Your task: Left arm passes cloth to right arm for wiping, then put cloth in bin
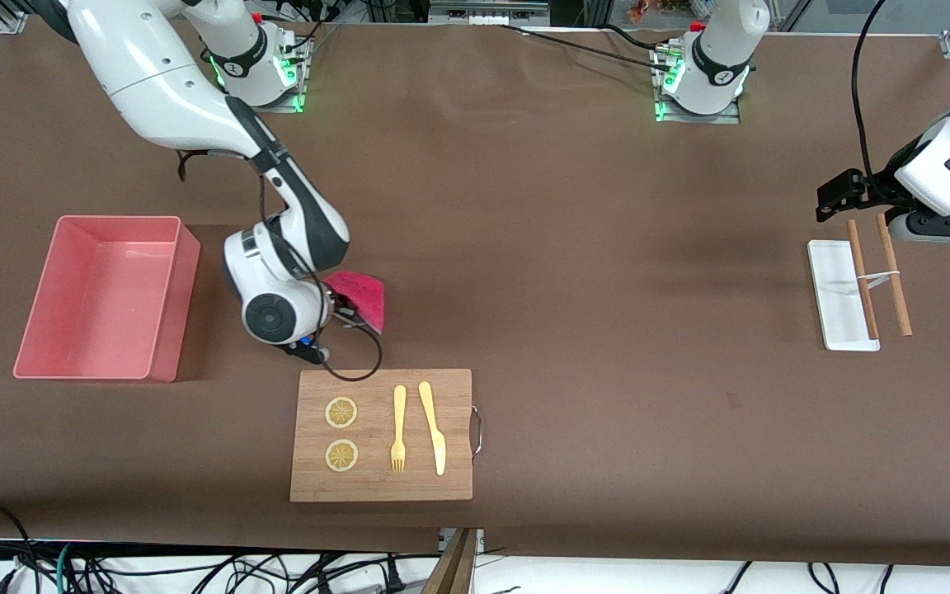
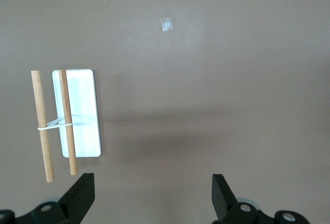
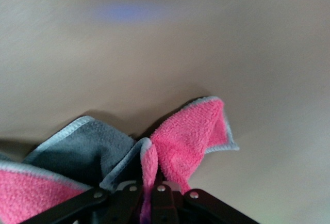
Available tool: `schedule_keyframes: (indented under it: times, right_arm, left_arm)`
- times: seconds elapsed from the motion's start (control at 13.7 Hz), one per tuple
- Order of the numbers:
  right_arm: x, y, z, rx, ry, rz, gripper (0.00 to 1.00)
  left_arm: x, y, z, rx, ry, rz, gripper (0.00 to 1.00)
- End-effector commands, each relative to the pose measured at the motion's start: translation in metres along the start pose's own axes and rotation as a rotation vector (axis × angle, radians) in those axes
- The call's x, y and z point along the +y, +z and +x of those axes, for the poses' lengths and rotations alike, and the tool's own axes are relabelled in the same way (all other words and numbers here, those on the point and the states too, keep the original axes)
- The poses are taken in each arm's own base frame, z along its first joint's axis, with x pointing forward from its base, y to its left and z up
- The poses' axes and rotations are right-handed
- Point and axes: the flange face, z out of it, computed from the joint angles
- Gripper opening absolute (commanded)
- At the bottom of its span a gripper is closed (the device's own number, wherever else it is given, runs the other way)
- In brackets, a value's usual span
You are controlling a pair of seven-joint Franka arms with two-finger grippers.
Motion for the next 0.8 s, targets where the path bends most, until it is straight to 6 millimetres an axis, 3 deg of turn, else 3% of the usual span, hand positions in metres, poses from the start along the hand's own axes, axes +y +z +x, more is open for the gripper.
schedule_keyframes:
  times: [0.0,0.22,0.37,0.59,0.73]
  right_arm:
    - [0.037,-0.010,0.020,0.009,-0.071,-0.038,0.00]
    - [0.066,-0.010,0.041,0.013,-0.119,-0.054,0.00]
    - [0.075,-0.030,0.041,0.026,-0.129,-0.047,0.00]
    - [0.092,-0.088,0.032,0.055,-0.157,-0.031,0.00]
    - [0.121,-0.136,0.027,0.040,-0.191,-0.030,0.00]
  left_arm:
    - [-0.001,-0.005,0.003,0.003,0.000,-0.009,1.00]
    - [0.000,-0.005,0.003,0.005,0.002,-0.009,1.00]
    - [-0.001,-0.005,0.003,0.003,0.000,-0.009,1.00]
    - [-0.001,-0.005,0.003,0.003,0.000,-0.009,1.00]
    - [-0.001,-0.005,0.003,0.003,0.000,-0.009,1.00]
